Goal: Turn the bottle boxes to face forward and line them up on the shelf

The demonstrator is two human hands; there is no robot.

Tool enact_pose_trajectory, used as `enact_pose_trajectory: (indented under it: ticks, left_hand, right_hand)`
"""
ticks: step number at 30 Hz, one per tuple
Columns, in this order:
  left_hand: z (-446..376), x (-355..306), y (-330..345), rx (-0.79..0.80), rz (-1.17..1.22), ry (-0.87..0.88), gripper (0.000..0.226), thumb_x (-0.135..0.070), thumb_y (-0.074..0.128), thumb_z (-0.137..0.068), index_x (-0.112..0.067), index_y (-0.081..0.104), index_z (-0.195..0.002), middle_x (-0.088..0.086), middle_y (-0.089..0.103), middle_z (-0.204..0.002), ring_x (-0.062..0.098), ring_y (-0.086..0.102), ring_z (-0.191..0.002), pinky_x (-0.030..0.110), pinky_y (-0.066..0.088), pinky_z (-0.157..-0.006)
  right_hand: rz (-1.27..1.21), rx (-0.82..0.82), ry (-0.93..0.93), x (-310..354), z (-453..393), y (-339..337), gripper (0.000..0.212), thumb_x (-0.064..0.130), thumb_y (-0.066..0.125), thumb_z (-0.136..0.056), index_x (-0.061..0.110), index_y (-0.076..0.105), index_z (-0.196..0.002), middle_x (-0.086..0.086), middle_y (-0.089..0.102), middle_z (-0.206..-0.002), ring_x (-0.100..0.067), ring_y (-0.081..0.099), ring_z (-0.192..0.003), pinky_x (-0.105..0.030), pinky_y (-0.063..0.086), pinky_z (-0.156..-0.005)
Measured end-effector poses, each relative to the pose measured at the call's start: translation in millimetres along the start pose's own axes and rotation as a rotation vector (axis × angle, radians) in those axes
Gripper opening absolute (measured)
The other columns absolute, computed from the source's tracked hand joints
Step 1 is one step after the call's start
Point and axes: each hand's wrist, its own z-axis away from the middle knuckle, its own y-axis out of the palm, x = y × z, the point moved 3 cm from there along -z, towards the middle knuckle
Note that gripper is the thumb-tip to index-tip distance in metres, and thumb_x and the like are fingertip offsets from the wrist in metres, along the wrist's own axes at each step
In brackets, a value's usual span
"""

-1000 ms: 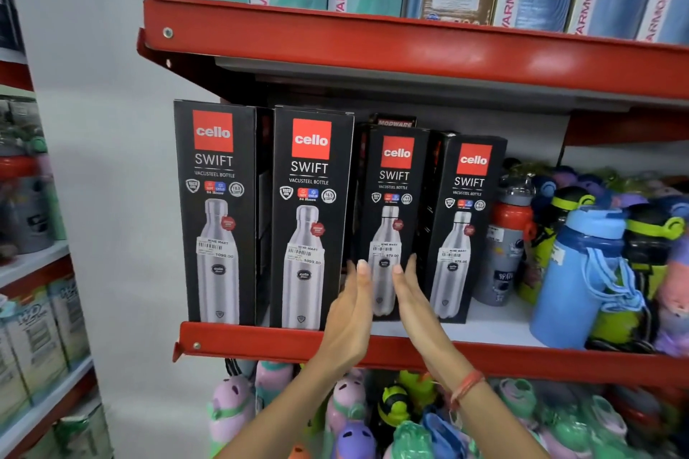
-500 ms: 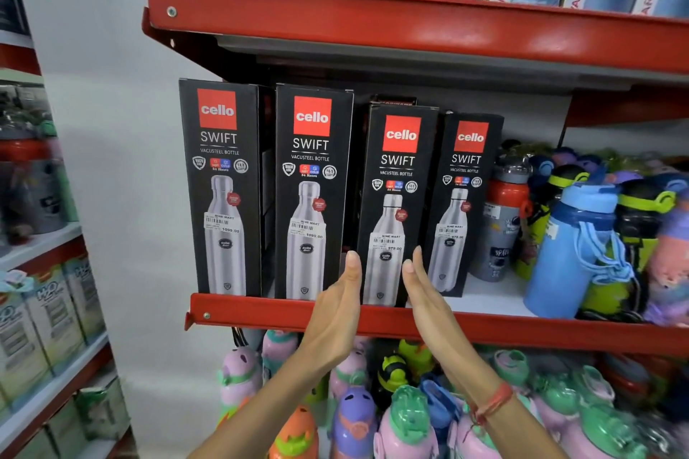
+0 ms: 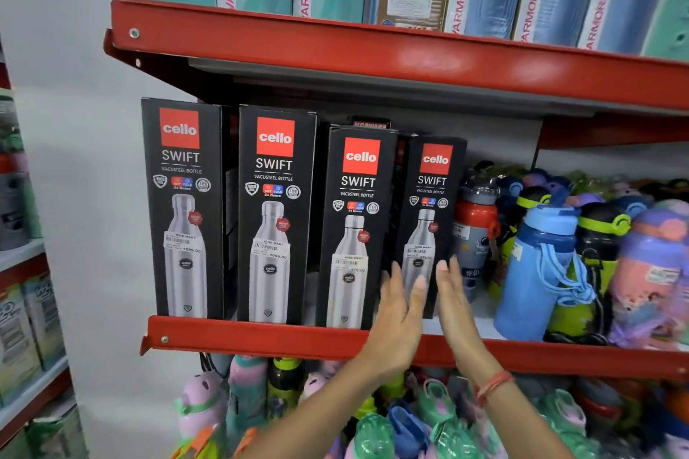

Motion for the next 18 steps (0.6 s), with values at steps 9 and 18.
enact_pose_trajectory:
  ticks: [9,18]
  left_hand:
    - [-12.3,7.3,7.4,-0.024,0.029,-0.149,0.097,-0.086,0.008,-0.071,-0.032,-0.003,-0.151,-0.011,0.005,-0.161,0.017,0.009,-0.149,0.039,0.008,-0.120]
    - [31.9,0.3,-2.6,0.081,0.046,-0.139,0.106,-0.093,0.006,-0.064,-0.033,0.001,-0.151,-0.015,0.003,-0.161,0.009,0.006,-0.148,0.041,0.006,-0.122]
  right_hand:
    - [0.016,0.120,0.006,-10.4,-2.4,-5.9,0.060,0.054,0.024,-0.094,0.038,0.007,-0.149,0.023,0.012,-0.149,-0.003,0.014,-0.141,-0.025,0.014,-0.110]
    - [0.048,0.146,0.014,-8.4,38.5,-22.0,0.057,0.082,0.026,-0.072,0.069,0.010,-0.125,0.027,0.018,-0.140,-0.013,0.024,-0.143,-0.046,0.021,-0.118]
